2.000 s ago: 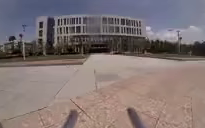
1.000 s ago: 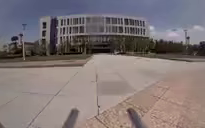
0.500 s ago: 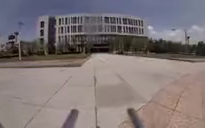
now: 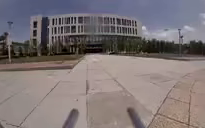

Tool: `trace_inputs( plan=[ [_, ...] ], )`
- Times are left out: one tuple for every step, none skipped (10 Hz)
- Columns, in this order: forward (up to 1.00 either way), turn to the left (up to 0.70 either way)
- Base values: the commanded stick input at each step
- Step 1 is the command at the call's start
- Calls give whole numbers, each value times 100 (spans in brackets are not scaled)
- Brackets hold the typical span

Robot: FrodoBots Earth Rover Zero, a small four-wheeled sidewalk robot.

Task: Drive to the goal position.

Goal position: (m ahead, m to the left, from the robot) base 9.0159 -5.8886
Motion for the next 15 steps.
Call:
trace_inputs(
  plan=[
    [70,0],
    [70,0],
    [70,0],
    [70,0],
    [70,0],
    [70,0],
    [70,0],
    [70,0],
    [70,0],
    [70,0],
    [70,0],
    [70,2],
    [70,3],
    [70,3],
    [70,3]
  ],
)
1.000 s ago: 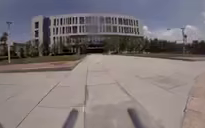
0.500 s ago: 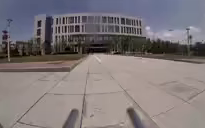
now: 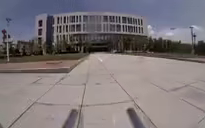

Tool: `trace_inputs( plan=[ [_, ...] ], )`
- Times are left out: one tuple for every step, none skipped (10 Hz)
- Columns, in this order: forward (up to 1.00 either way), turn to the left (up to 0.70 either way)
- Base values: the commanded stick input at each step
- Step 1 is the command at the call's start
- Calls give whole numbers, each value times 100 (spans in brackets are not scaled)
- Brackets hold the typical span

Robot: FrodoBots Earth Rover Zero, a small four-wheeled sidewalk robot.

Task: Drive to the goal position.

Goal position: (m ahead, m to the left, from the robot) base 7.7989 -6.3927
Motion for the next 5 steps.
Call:
trace_inputs(
  plan=[
    [70,3],
    [70,3],
    [70,3],
    [70,3],
    [70,3]
  ],
)
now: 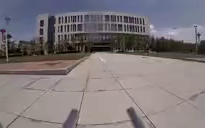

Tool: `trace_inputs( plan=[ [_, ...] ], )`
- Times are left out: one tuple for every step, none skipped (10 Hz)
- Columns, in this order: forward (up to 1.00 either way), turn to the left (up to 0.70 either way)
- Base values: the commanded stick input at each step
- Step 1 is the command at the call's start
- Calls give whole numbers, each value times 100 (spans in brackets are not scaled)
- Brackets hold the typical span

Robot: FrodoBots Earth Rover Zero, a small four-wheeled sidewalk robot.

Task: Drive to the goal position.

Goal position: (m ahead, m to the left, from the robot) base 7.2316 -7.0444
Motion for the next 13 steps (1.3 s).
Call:
trace_inputs(
  plan=[
    [70,3],
    [70,3],
    [70,3],
    [70,3],
    [70,3],
    [70,3],
    [70,3],
    [70,2],
    [70,2],
    [70,2],
    [70,2],
    [70,2],
    [70,3]
  ],
)
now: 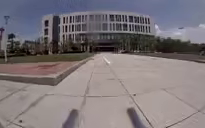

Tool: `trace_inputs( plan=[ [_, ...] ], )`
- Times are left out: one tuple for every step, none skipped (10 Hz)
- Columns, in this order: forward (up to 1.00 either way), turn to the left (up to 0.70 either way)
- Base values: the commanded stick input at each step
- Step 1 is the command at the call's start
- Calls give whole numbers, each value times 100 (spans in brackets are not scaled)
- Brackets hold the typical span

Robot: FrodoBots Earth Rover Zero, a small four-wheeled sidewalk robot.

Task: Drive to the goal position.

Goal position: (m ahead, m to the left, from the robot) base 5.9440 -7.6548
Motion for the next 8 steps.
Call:
trace_inputs(
  plan=[
    [70,2],
    [70,2],
    [70,2],
    [70,2],
    [70,2],
    [70,2],
    [70,2],
    [70,2]
  ],
)
